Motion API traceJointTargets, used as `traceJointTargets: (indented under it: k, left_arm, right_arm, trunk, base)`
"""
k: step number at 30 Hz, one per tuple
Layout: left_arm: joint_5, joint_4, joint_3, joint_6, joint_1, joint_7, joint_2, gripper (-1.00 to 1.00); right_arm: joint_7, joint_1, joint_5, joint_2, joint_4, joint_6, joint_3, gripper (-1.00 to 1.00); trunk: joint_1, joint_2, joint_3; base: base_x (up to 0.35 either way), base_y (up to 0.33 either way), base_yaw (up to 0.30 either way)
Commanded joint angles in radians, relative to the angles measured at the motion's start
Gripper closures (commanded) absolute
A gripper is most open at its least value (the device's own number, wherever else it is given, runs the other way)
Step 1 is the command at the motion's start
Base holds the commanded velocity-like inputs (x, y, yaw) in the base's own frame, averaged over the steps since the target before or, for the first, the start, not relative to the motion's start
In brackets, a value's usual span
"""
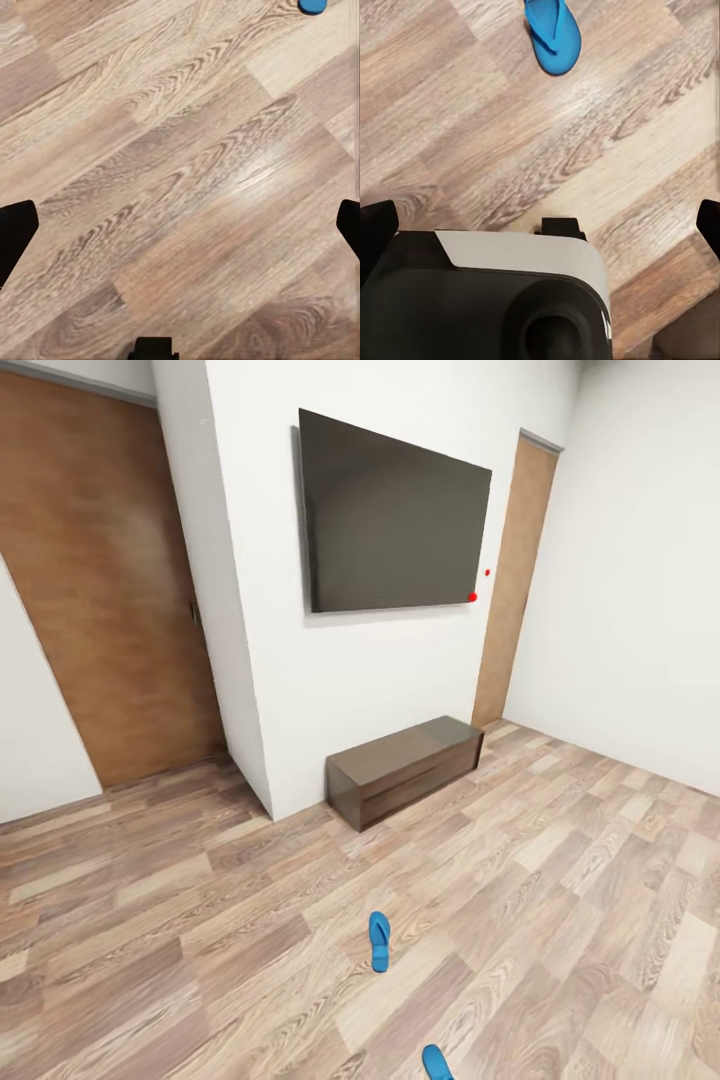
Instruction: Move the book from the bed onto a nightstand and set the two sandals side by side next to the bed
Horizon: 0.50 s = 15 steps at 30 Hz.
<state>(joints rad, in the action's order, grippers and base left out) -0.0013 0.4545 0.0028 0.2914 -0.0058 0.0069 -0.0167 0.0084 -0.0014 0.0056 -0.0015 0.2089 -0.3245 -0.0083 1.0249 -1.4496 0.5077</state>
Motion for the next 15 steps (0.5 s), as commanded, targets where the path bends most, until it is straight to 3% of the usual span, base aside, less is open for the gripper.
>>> traceJointTargets:
  k: [1, 7, 15]
  left_arm:
    - [0.000, 0.000, 0.000, 0.003, 0.000, 0.001, 0.000, -1.00]
    - [0.000, 0.000, 0.000, 0.003, 0.000, 0.001, 0.000, -1.00]
    - [0.000, 0.000, 0.000, 0.003, 0.000, 0.001, 0.000, -1.00]
  right_arm:
    - [0.001, 0.000, 0.001, 0.000, 0.000, -0.002, -0.001, -1.00]
    - [0.001, 0.000, 0.001, 0.000, 0.000, -0.002, -0.001, -1.00]
    - [0.001, 0.000, 0.001, 0.000, 0.001, -0.002, -0.001, -1.00]
  trunk:
    - [0.000, 0.000, 0.001]
    - [0.000, 0.000, 0.001]
    - [0.000, 0.000, 0.001]
  base:
    - [0.151, 0.000, -0.180]
    - [0.228, 0.000, -0.058]
    - [0.031, 0.000, -0.004]
